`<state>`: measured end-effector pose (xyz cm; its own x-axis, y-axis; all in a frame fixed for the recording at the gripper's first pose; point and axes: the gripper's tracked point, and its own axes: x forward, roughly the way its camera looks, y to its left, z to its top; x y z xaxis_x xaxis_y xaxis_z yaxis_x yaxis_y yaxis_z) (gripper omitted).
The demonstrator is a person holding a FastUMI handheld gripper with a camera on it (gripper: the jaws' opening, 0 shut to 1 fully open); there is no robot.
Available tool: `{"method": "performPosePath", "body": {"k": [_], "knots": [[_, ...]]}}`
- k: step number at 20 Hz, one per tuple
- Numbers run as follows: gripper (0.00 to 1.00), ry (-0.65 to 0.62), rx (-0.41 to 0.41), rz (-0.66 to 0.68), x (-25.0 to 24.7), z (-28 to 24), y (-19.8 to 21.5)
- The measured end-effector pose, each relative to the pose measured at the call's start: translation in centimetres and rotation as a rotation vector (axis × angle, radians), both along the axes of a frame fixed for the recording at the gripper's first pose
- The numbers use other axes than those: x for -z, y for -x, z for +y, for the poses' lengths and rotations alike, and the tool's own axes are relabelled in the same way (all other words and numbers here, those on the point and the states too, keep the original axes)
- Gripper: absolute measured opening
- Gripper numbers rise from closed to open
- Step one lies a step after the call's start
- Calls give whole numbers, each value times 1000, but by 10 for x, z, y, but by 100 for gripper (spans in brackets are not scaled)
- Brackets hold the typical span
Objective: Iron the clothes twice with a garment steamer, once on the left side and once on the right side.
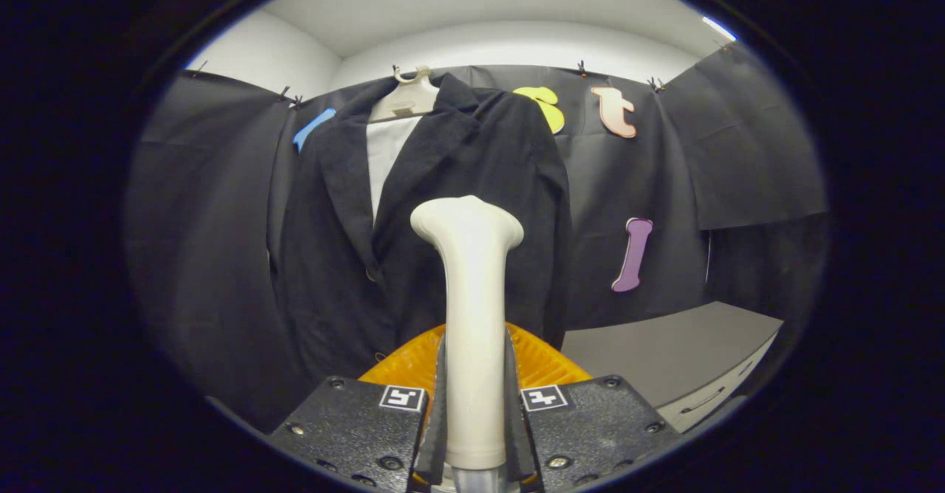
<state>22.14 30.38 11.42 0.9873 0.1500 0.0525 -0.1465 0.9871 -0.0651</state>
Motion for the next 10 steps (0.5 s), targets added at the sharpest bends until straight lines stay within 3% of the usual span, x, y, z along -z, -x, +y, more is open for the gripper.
{"method": "performPosePath", "body": {"k": [10], "knots": [[34, 52, -2, 158, 94, -10, 20]]}}
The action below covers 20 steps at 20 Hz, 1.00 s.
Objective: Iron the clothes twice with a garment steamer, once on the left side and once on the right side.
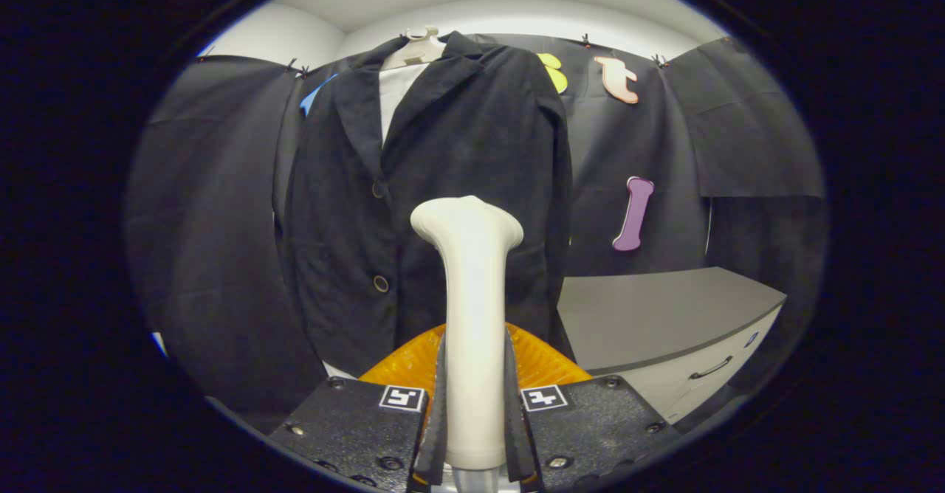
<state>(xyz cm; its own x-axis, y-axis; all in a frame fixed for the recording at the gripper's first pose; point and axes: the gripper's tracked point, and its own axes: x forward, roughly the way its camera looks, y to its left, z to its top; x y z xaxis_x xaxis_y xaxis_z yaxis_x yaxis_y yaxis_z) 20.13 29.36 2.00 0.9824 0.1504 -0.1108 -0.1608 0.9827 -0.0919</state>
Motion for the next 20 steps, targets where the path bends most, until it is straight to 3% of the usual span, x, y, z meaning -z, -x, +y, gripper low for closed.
{"method": "performPosePath", "body": {"k": [8, 20], "knots": [[34, 50, -29, 101, 62, -3, 26], [34, 92, 7, 329, 170, -19, 37]]}}
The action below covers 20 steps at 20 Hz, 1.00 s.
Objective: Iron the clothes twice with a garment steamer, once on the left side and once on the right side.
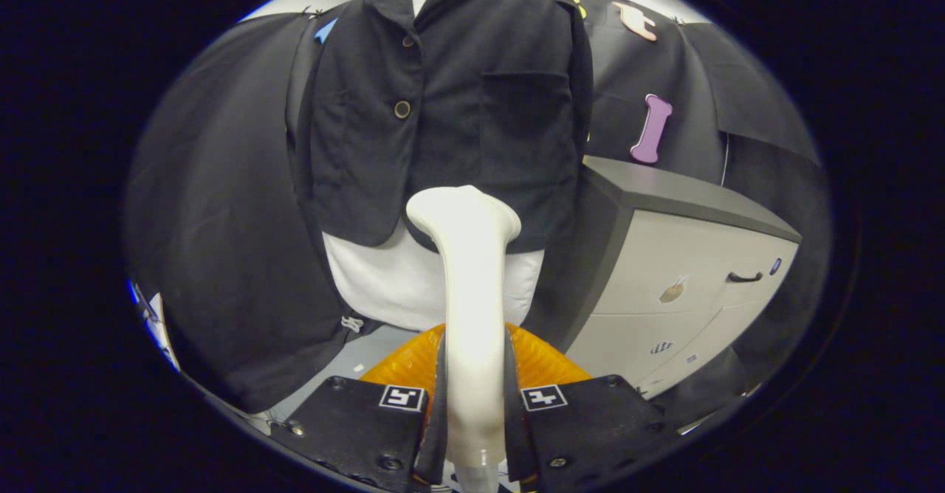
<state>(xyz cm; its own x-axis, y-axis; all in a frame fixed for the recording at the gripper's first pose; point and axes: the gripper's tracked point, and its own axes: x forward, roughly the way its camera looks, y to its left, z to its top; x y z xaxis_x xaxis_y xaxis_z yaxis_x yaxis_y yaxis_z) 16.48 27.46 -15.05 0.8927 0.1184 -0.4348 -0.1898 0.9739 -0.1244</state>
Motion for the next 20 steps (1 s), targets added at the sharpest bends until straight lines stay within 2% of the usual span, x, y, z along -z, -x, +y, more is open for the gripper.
{"method": "performPosePath", "body": {"k": [6, 10, 15, 20], "knots": [[34, 28, -1, 56, 25, -6, 8], [34, 16, -15, 3, 1, 1, 11], [34, -45, -110, -223, -114, 41, 17], [34, -136, -231, -462, -239, 98, 4]]}}
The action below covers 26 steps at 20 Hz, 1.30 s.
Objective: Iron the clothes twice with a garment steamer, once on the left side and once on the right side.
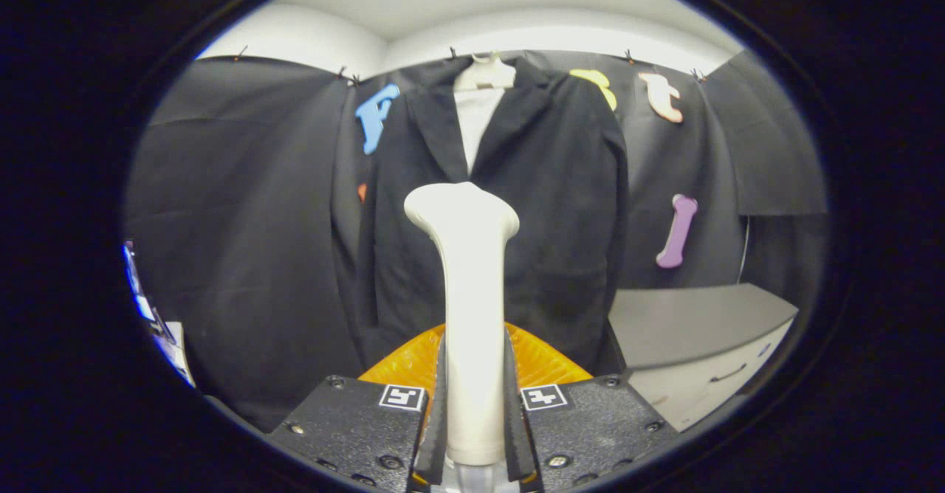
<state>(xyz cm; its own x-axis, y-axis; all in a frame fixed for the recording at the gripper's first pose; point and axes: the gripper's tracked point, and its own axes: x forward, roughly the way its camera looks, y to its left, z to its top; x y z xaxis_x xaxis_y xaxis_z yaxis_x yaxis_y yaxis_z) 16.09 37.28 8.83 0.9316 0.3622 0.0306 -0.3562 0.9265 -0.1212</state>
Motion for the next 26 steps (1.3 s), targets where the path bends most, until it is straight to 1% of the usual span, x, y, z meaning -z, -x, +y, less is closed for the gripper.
{"method": "performPosePath", "body": {"k": [3, 5, 8, 11, 13, 16, 22, 26], "knots": [[34, -34, -43, -135, -59, 32, -3], [34, -56, -67, -198, -88, 39, -6], [34, -80, -95, -281, -117, 55, -8], [34, -95, -114, -333, -138, 68, -21], [34, -92, -120, -361, -146, 75, -27], [34, -78, -92, -377, -153, 75, -36], [34, -32, -54, -329, -137, 68, -44], [34, -5, -53, -324, -130, 63, -43]]}}
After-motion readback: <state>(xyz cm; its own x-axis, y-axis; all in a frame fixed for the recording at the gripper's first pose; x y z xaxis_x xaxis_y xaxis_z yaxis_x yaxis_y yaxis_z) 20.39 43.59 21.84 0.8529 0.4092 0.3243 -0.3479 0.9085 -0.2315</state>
